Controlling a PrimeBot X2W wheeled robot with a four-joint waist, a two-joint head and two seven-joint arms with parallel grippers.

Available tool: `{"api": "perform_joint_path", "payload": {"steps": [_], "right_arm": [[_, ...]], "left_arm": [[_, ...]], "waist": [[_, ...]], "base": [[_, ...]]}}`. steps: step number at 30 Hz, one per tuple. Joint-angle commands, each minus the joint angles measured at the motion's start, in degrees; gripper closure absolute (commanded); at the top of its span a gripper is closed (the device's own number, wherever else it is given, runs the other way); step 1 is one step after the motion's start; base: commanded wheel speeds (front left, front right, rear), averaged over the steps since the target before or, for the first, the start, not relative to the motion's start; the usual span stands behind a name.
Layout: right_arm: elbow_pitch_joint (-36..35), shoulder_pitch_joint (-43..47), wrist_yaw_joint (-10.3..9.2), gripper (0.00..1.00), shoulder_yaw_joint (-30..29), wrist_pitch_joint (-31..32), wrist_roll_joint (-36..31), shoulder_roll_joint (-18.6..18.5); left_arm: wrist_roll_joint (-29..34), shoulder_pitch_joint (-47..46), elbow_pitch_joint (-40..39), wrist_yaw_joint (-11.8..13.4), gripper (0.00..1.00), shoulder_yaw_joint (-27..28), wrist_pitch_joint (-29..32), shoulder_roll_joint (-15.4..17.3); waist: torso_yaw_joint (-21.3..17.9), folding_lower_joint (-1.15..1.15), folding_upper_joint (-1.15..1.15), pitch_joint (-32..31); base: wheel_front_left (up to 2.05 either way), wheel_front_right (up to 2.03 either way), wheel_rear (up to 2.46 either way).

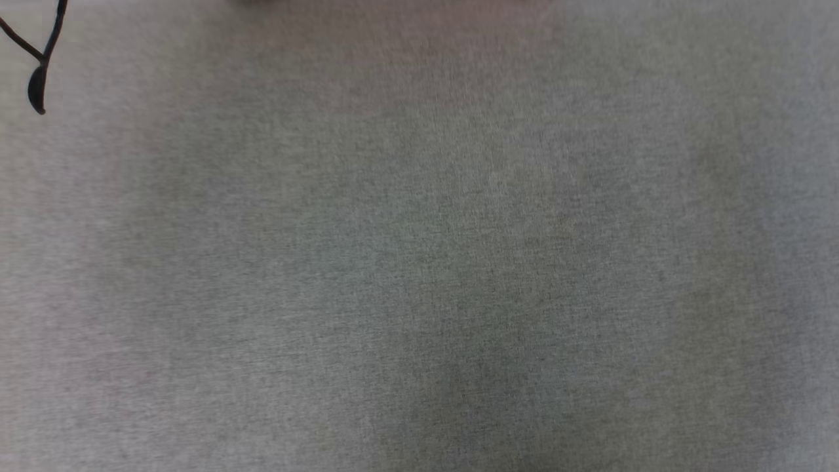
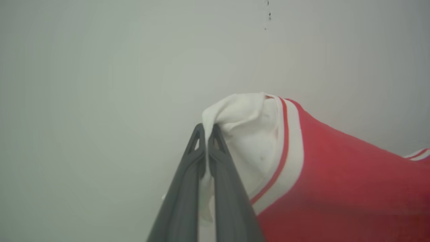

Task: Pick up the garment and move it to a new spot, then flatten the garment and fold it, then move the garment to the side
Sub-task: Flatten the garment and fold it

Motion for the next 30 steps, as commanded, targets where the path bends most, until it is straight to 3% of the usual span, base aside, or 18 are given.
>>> {"api": "perform_joint_path", "payload": {"steps": [1, 13, 23, 30], "right_arm": [[1.13, -1.55, -0.05, 1.0, 1.17, -0.86, 0.43, 0.62], [9.92, -0.51, -0.06, 1.0, 8.23, -3.4, 5.2, 3.31], [12.2, 7.66, -0.06, 1.0, 14.59, -4.6, 10.83, 1.83], [8.21, 21.41, -0.06, 1.0, 19.39, -3.93, 17.4, -1.38]], "left_arm": [[0.04, -0.71, 0.68, -0.2, 1.0, -0.02, -0.44, -0.19], [-3.49, 4.42, 6.24, -3.25, 1.0, 1.05, -2.09, -2.6], [-6.89, 15.68, 8.72, -6.83, 1.0, 3.33, -3.69, -4.07], [-7.79, 30.63, 4.52, -7.95, 1.0, 6.3, -3.94, -3.23]], "waist": [[-0.82, -0.01, 0.0, 2.66], [-0.58, -0.01, 0.0, 5.04], [0.65, -0.01, 0.0, -2.15], [1.41, -0.01, 0.0, -10.16]], "base": [[0.0, 0.0, 0.0], [0.0, 0.0, 0.0], [0.0, 0.0, 0.0], [0.0, 0.0, 0.0]]}}
